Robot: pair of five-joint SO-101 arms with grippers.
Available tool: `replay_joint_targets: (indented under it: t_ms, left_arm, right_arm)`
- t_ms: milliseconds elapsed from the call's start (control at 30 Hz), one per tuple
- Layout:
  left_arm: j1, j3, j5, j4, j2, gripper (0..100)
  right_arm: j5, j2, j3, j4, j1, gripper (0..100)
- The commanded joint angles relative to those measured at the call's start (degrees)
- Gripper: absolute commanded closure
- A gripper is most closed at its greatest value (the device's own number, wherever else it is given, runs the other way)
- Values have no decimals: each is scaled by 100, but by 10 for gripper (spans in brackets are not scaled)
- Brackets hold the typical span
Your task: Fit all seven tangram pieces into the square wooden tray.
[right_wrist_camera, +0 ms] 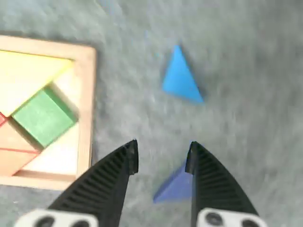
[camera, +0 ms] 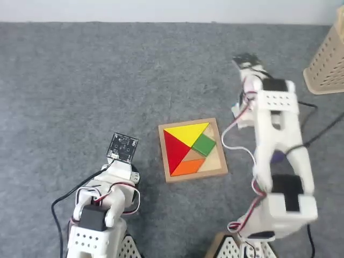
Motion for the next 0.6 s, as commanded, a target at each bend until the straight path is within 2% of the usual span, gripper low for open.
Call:
replay_joint_targets:
  t_ms: [0,200,367,567]
  left_arm:
    - [-35,-101,53,35,-114,988]
    - [-35,-101,53,35,-114,988]
    - [-35,-101,53,35,-114,988]
    - [-35,-101,53,35,-114,988]
  right_arm:
    - [677,919,-1125,84,-136,817]
    - [1090,2404,-2154,101,-171,816]
    - [1486,2501,-2198,84,-136,816]
    - [1530,2422,-2198,101,4,816]
